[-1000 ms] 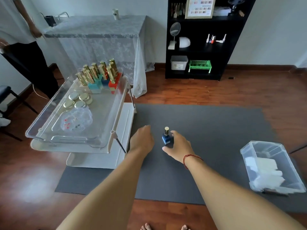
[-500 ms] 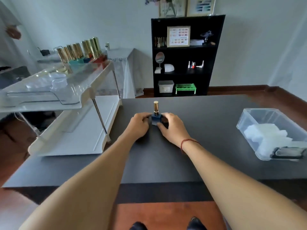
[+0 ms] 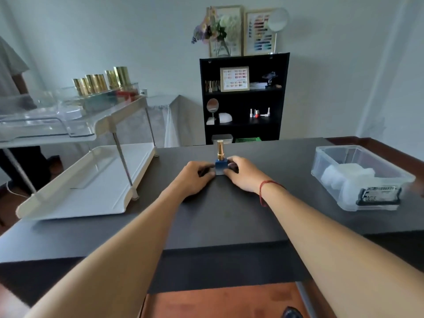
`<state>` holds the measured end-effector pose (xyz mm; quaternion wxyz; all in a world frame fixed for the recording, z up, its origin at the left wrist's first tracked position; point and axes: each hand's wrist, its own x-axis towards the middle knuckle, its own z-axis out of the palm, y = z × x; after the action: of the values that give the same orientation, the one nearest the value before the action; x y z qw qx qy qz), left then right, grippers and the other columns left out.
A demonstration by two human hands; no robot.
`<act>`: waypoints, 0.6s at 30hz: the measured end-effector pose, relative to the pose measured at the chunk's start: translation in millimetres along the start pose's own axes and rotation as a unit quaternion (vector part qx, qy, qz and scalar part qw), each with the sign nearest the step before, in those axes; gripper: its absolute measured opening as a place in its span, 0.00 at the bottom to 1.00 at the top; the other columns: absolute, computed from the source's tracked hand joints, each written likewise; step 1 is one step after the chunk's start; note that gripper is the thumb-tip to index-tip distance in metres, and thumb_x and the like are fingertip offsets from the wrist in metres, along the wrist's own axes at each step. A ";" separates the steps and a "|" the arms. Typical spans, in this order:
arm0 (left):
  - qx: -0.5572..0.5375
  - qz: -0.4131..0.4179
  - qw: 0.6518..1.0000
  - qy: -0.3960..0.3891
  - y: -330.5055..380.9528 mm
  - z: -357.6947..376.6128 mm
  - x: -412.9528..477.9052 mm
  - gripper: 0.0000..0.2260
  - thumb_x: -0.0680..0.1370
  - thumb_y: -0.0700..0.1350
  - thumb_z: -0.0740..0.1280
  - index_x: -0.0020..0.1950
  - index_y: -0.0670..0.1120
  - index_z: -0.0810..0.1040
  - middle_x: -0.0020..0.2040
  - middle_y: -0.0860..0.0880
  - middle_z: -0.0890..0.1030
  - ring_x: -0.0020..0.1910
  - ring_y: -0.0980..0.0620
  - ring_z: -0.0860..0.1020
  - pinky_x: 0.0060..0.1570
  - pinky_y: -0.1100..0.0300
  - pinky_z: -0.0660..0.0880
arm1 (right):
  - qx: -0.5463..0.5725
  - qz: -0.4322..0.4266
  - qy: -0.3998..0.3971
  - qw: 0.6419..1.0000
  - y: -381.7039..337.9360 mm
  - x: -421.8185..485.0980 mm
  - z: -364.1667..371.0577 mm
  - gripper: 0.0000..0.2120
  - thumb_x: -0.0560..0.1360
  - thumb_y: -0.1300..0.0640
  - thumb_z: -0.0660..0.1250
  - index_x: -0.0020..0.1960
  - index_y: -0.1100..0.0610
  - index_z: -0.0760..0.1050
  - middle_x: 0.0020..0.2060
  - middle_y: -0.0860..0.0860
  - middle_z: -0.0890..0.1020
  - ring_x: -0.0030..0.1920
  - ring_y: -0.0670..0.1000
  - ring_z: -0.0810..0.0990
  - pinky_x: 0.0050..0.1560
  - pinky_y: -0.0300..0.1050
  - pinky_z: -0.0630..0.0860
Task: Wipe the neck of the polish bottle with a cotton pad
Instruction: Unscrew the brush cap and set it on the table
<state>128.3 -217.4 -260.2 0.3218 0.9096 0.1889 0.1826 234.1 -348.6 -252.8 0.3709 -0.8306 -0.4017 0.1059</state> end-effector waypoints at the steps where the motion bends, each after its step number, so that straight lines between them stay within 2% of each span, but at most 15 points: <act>1: -0.004 0.004 1.000 -0.003 -1.0 2.2 8.7 0.16 0.78 0.44 0.67 0.65 0.44 0.78 0.59 0.47 0.81 0.58 0.50 0.78 0.65 0.55 0.71 | -0.006 0.000 0.003 1.000 3.2 6.4 -1.4 0.19 0.78 0.54 0.62 0.68 0.54 0.67 0.64 0.52 0.76 0.65 0.54 0.74 0.67 0.49 0.69; 7: -0.021 0.023 1.000 -0.004 -8.7 13.3 59.3 0.15 0.77 0.45 0.68 0.64 0.46 0.79 0.59 0.49 0.82 0.58 0.52 0.78 0.62 0.59 0.71 | -0.026 -0.008 0.022 0.999 20.3 49.2 -7.9 0.20 0.79 0.54 0.61 0.70 0.54 0.67 0.64 0.52 0.76 0.66 0.54 0.73 0.69 0.54 0.66; 13: 0.000 0.027 1.000 0.013 -10.5 16.3 74.2 0.14 0.79 0.46 0.65 0.63 0.48 0.79 0.59 0.49 0.82 0.58 0.50 0.78 0.63 0.49 0.73 | -0.025 -0.019 0.030 0.999 26.9 66.9 -8.6 0.19 0.79 0.54 0.61 0.69 0.53 0.67 0.63 0.50 0.76 0.65 0.53 0.73 0.70 0.53 0.65; 18: 0.022 0.029 0.999 0.024 -12.4 19.5 73.7 0.13 0.79 0.47 0.64 0.61 0.46 0.80 0.56 0.48 0.82 0.56 0.48 0.79 0.61 0.47 0.74 | -0.011 -0.015 0.031 0.999 26.9 64.1 -5.8 0.21 0.79 0.55 0.60 0.71 0.52 0.64 0.65 0.50 0.75 0.67 0.54 0.71 0.70 0.53 0.64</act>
<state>197.9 -184.5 -267.0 0.2915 0.9169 0.1746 0.2094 294.6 -314.7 -259.7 0.3753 -0.8315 -0.4036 0.0700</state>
